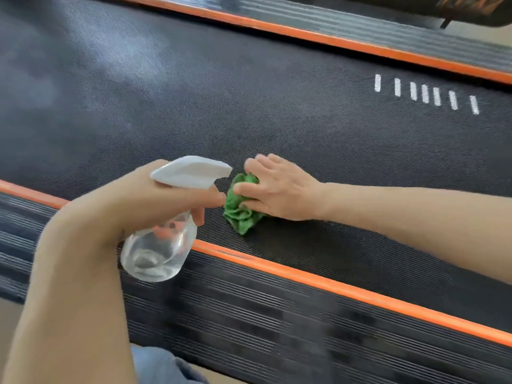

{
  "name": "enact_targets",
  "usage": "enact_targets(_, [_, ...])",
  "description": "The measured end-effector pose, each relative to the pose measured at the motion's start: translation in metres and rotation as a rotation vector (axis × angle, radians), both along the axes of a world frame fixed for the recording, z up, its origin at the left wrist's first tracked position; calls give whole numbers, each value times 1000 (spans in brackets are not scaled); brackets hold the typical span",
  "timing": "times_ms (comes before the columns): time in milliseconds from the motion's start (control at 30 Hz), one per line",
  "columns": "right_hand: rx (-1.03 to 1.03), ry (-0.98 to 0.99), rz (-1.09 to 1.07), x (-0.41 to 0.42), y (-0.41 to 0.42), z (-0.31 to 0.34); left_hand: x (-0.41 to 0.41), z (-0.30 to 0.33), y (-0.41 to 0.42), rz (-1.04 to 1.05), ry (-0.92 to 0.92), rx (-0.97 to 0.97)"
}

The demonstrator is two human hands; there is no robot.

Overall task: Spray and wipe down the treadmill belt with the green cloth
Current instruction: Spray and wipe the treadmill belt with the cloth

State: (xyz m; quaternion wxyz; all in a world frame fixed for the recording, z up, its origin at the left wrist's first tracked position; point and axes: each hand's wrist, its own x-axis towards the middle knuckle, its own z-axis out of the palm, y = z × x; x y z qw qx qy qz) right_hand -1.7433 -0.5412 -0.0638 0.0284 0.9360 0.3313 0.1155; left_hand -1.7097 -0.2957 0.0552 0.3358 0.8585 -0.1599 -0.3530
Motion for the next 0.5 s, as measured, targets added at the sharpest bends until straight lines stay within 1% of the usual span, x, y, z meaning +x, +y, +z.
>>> enact_targets(100, [54,-1,-109,36,31,-3,4,-8,7,52,-33,-23])
enact_targets(167, [59,20,-103,29,27,-1,4,-5,8,64,-35,-29])
enact_targets(233, [42,75,-49,-1,7,3,3,-1,7,55,-16,-31])
enact_targets(333, [-45,242,20,-72,-43,13,3,-1,5,41,6,-39])
enact_targets(400, [-69,316,66,-111,-78,23,4,-4,3,17,25,-35])
enact_targets(500, [-129,331,124,-118,-100,26,3,-5,-1,-20,53,-41])
